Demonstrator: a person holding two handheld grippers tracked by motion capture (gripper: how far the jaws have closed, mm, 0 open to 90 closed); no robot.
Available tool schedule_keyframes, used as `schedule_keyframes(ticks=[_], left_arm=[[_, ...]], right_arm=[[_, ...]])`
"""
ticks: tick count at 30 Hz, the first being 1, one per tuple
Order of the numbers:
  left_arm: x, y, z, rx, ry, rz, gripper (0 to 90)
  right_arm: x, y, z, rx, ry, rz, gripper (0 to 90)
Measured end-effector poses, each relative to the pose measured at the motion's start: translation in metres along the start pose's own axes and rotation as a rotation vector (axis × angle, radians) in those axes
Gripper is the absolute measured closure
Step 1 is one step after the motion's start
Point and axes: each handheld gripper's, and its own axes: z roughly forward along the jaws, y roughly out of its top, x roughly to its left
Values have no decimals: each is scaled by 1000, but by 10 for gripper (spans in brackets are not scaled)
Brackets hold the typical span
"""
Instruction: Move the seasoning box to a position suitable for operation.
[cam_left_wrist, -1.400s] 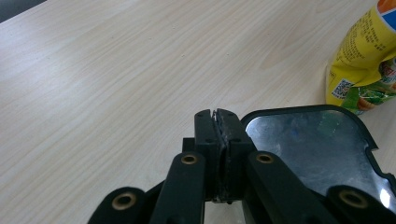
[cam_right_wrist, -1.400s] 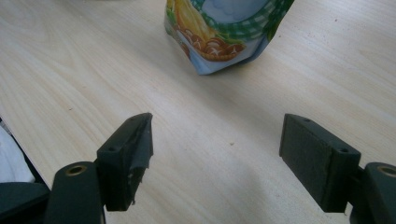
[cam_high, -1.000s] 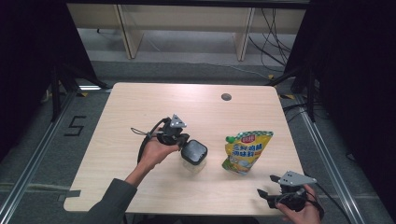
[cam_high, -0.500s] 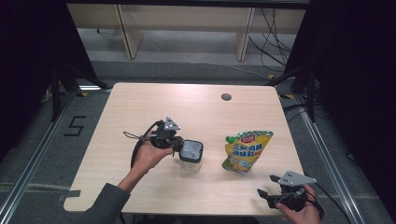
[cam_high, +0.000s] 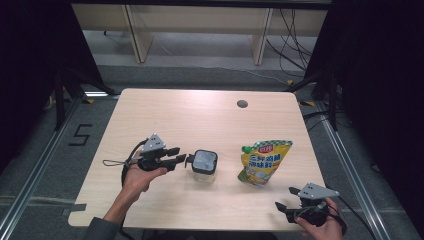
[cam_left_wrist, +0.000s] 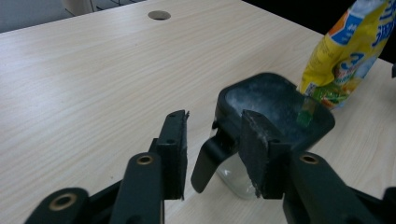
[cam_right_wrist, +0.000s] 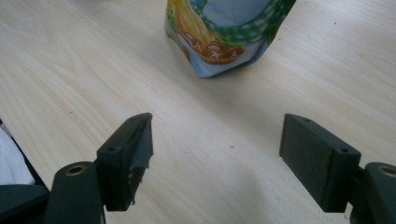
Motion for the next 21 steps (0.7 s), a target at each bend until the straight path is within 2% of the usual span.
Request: schedule_keyframes(ticks=[3,4,5,6,7,9,11,12,13,14,15,16,19,20,21], left_arm=[[3,-13,3,-13,-25,14,587],[3,-14,4,10,-21,26,581],[3,-14,4,10,-21,26,576],[5,-19,8,16,-17,66,574],[5,-19,8,16,-17,66,575],[8,-27,17,60,-15,86,570],[8,-31,24,82,-9,83,563],[8,-31,24,82,-9,83,559],[7,-32,26,83,-4,71,559],[8,-32,30,83,-13,96,558],[9,-32,31,97,-16,102,559],[8,-31,36,73,-25,101,562],[8,-29,43,64,-35,109,577],[9,-28,46,76,-39,138,586],[9,-28,46,76,-39,138,595]], right_arm=[[0,0,0,4,4,2,267],[3,0,0,13,5,30,267],[3,0,0,13,5,30,267],[2,0,0,10,7,19,267],[2,0,0,11,4,13,267],[2,0,0,11,5,13,266],[2,0,0,11,7,12,265],[2,0,0,11,7,12,265],[0,0,0,9,6,-9,265],[3,0,0,17,8,21,265],[3,0,0,17,8,22,265],[3,0,0,15,8,19,265],[0,0,1,5,3,-9,263],[1,0,0,15,9,-2,263],[1,0,0,15,9,-2,263]])
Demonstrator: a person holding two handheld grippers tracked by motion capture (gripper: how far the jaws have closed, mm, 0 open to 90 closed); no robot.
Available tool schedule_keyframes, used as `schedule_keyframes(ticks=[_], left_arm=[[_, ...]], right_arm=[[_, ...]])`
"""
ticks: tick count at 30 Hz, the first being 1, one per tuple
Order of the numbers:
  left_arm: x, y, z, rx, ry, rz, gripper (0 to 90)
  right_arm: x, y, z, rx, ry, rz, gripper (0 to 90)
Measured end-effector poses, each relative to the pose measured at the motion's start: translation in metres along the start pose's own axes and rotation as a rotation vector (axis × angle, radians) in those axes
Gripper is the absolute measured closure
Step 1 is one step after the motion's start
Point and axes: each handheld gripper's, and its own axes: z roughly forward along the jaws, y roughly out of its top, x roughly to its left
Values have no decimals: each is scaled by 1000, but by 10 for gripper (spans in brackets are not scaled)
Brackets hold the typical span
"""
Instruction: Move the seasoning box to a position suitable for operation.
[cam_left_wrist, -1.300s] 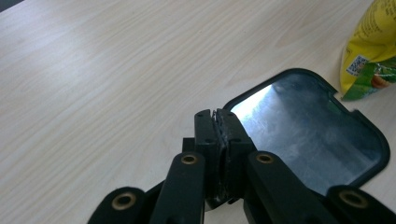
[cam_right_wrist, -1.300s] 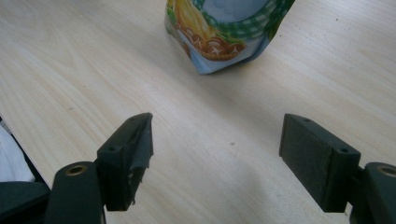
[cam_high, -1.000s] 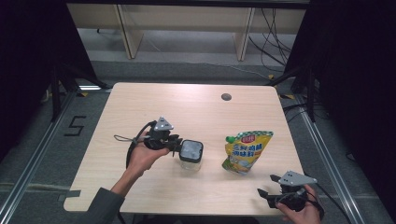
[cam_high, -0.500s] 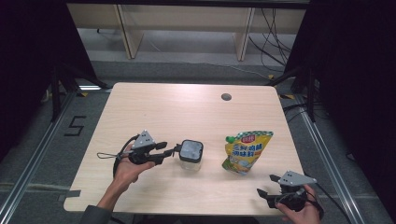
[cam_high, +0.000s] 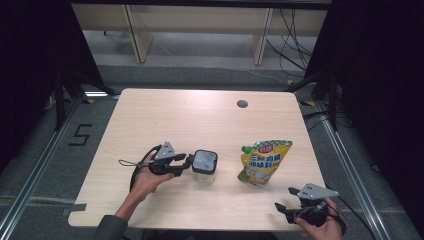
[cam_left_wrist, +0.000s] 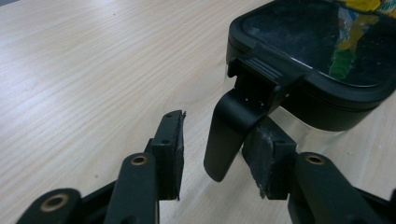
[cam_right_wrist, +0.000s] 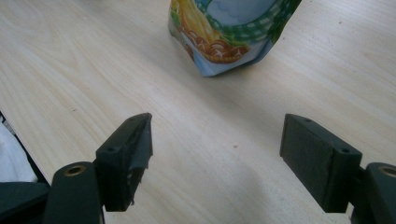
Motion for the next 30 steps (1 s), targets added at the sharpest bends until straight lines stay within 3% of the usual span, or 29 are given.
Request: schedule_keyframes(ticks=[4,5,7,12,13,17,22,23,25,27,30], left_arm=[[-3,1,5,13,16,5,631],[-2,2,6,18,-2,10,647],[-2,1,8,8,0,15,664],[-1,-1,8,7,-21,22,728],[-3,-2,7,1,-25,40,737],[-9,-3,3,12,-34,76,743],[-16,-7,-3,15,-35,75,743],[-19,-9,-5,11,-37,58,741],[-22,-10,-7,15,-57,64,739],[-25,-11,-8,14,-62,70,739],[-31,-11,-10,20,-67,82,740]], right_arm=[[2,0,0,5,5,22,263],[2,0,0,5,5,22,263],[0,0,0,-1,0,-2,263],[0,0,0,-6,1,-8,263],[0,0,0,-6,1,-8,263],[1,0,0,-1,3,14,263],[1,0,-1,-1,1,21,263],[2,0,-1,-3,4,26,263],[0,0,-1,-10,4,-3,264],[2,0,-1,-3,4,26,263],[0,0,-1,-7,2,-1,264]])
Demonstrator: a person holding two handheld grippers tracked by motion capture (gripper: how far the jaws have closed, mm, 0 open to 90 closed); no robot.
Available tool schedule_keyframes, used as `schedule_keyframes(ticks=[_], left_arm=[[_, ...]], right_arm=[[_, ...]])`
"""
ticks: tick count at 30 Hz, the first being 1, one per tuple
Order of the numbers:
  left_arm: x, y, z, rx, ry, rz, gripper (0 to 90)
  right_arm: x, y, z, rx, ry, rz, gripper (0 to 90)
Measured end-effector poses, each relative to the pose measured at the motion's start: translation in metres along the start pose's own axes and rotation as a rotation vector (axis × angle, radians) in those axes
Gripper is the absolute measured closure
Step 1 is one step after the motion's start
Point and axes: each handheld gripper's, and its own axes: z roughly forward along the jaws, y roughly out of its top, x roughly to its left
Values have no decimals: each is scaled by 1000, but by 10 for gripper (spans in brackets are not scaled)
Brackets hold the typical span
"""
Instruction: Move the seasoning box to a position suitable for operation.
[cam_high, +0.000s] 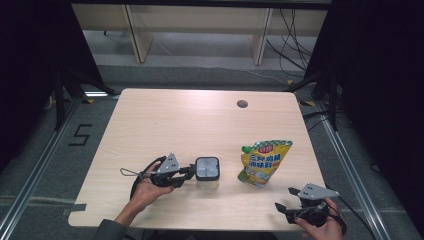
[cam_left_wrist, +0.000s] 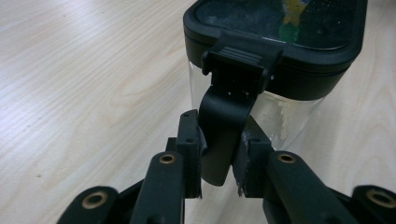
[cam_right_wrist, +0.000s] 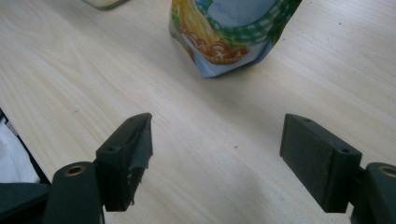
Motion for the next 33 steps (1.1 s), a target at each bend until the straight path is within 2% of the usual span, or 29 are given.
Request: schedule_keyframes(ticks=[2,6,7,9,12,13,15,17,18,19,24,25,26,29,33], left_arm=[[-6,-1,0,-6,-10,-11,739],[-16,-2,-2,-9,-39,16,739],[-19,-2,-2,-14,-43,-5,738],[-24,-2,-3,-10,-49,7,738],[-29,-3,-3,-15,-63,4,738],[-32,-2,-3,-1,-72,13,737],[-35,-2,-3,-2,-75,23,736],[-37,-2,-3,-8,-82,24,736],[-36,-1,-3,-4,-83,54,736],[-39,-2,-3,-3,-83,19,736],[-36,-3,-2,-17,-87,37,734],[-36,-3,-3,-14,-93,28,734],[-37,-3,-2,-31,-99,25,734],[-36,-4,-2,-25,-102,-10,731],[-35,-3,-2,-22,-94,-2,728]], right_arm=[[0,0,0,0,0,0,264],[0,0,1,-4,11,-1,264],[0,0,0,0,0,1,264],[0,0,0,0,1,0,264],[0,0,0,-3,1,-8,264],[0,0,0,-3,0,-9,264],[0,0,0,-2,1,-9,264],[1,0,1,7,5,-9,264],[1,0,1,7,4,-5,264],[1,0,1,8,5,-6,264],[1,0,1,9,4,-7,264],[1,0,1,7,2,-10,264],[2,0,0,11,4,-7,264],[2,0,1,10,6,-6,264],[1,0,0,6,5,-3,264]])
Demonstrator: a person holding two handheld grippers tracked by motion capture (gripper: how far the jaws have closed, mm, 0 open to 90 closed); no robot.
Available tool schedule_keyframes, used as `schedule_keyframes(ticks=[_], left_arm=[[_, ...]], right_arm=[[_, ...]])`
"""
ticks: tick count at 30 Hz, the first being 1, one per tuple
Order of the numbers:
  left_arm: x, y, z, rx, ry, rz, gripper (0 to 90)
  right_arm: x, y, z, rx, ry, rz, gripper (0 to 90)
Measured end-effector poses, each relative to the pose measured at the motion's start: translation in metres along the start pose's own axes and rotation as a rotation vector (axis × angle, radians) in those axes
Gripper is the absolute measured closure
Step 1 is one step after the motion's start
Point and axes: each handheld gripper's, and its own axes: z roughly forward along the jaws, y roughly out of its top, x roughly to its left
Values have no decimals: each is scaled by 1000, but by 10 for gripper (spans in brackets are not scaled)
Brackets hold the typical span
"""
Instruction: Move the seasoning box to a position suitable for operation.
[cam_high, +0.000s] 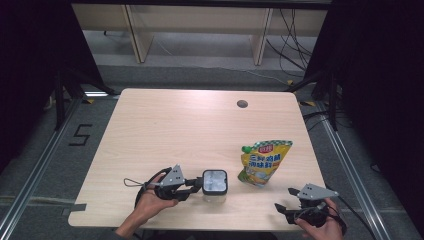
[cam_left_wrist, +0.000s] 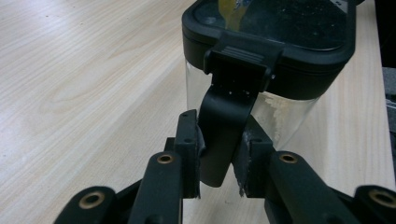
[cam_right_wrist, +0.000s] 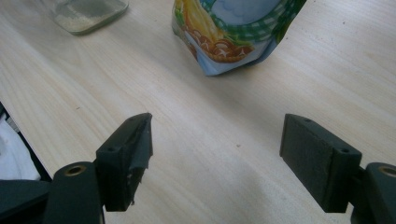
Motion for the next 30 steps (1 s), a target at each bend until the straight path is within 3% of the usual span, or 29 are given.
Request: schedule_keyframes(ticks=[5,6,8,11,12,13,16,18,20,24,28,30], left_arm=[[0,0,0,-5,-4,-15,723],[0,1,-1,-5,-3,-2,711],[-2,1,-3,7,2,-21,643],[-1,1,-5,23,-6,-4,535],[-3,0,-8,30,-6,-36,498],[-4,-1,-10,27,10,-40,482],[-6,-3,-13,34,16,-65,416],[-6,-3,-16,51,35,-53,377],[-9,-2,-21,43,28,-73,373],[-12,0,-27,41,52,-97,333],[-12,1,-32,49,61,-71,333],[-14,1,-34,45,57,-93,331]], right_arm=[[-1,0,0,-2,1,-9,264],[0,0,0,-3,-1,-1,264],[0,0,0,-3,-2,-1,264],[-1,-1,0,-8,5,-8,264],[-2,-1,0,-4,3,-1,264],[-1,-1,-1,-1,1,14,264],[-3,-1,-1,-9,7,-14,264],[-3,-2,0,-4,6,-16,264],[-3,-2,1,-1,23,-9,264],[-4,-3,-1,-8,4,-2,264],[-4,-3,-1,-8,10,-2,264],[-4,-3,-1,-9,10,-1,264]])
